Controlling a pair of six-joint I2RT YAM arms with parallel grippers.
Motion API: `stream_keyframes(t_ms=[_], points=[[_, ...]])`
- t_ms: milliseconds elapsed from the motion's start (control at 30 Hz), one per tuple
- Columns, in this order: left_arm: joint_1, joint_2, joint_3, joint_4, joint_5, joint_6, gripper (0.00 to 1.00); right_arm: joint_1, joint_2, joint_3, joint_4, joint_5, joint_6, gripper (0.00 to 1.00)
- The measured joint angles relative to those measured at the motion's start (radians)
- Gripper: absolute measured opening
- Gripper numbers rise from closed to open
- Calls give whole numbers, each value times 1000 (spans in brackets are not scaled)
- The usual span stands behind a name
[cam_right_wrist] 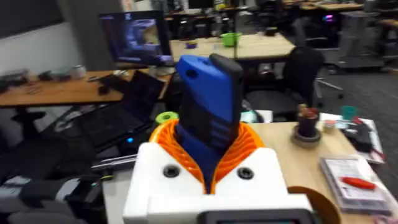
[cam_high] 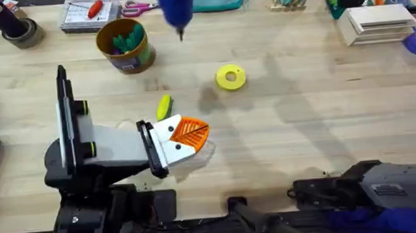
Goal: Pick up the gripper from the table and insert it into the empty holder that is missing its gripper. Then pick up a screw, insert it into the mounting hole, and use the screwdriver to tighten it. Finally, clean up the table by picking up the vegetable and placing it into the bucket.
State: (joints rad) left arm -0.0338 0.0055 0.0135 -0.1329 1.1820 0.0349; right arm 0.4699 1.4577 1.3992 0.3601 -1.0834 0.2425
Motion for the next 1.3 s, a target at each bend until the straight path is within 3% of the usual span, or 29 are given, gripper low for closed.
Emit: stream_keyframes(t_ms=[833, 1300], points=[[0, 0, 0, 0, 0, 0, 16, 169, 0, -24, 45, -63, -23, 26], [0, 0, 0, 0, 0, 0, 16, 182, 0, -24, 59, -86, -50, 26]])
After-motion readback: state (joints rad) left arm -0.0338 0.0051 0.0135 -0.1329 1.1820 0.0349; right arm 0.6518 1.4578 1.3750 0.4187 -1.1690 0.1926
